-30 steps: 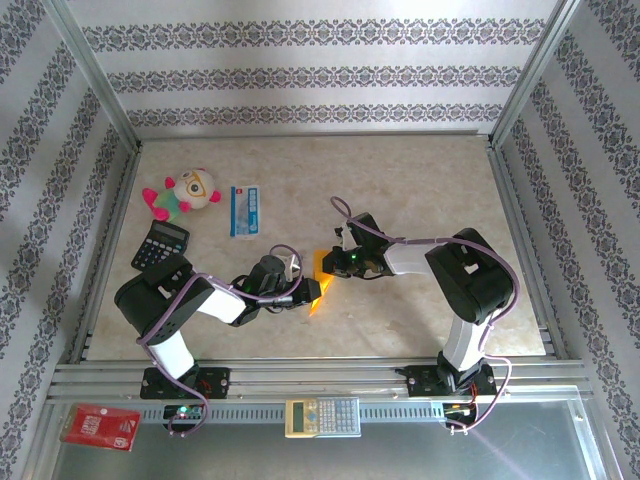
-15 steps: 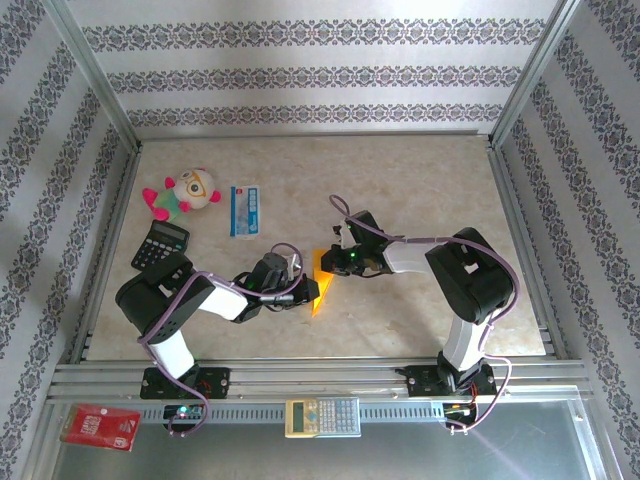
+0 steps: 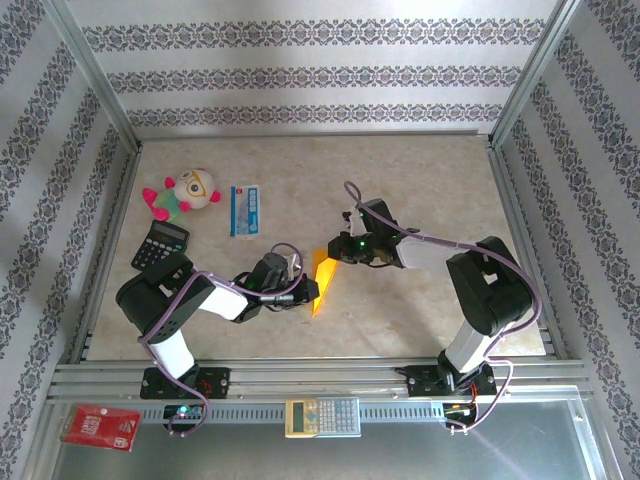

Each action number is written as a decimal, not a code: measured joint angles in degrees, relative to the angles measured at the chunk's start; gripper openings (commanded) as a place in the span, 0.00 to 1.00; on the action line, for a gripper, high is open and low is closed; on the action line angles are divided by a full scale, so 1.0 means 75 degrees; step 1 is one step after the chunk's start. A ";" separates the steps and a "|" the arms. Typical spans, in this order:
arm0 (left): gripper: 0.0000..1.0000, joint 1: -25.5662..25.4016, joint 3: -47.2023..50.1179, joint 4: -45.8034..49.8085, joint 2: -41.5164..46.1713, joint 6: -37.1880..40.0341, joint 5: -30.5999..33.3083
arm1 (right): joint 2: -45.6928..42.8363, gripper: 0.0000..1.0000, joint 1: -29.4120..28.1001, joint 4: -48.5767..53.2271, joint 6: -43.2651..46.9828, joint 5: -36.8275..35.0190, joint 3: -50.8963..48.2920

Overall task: Fold a paper plane with a square sheet of paper (pick it up from the middle)
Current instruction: Fold the wing for the fifth time at the center of the table.

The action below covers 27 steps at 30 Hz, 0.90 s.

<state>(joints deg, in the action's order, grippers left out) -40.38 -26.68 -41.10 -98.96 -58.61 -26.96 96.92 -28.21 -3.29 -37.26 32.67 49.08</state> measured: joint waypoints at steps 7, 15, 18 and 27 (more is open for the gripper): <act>0.00 0.0000 0.0000 -0.0003 -0.0009 -0.0052 -0.0003 | 0.0128 0.08 -0.0061 0.0032 0.0000 0.0003 -0.0017; 0.00 0.0000 -0.0006 0.0000 -0.0015 -0.0087 0.0000 | 0.0420 0.09 -0.0073 0.0017 0.0003 0.0003 -0.0017; 0.00 0.0003 -0.0006 0.0000 -0.0015 -0.0111 0.0003 | 0.0391 0.11 -0.0067 0.0047 0.0041 0.0006 -0.0017; 0.00 0.0003 -0.0015 0.0000 -0.0026 -0.0175 0.0003 | -0.0434 0.10 -0.0114 0.0175 0.0219 0.0000 -0.0475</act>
<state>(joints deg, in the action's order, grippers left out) -40.36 -26.79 -41.10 -99.15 -59.92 -26.94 93.67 -29.06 -1.98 -35.62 32.67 45.52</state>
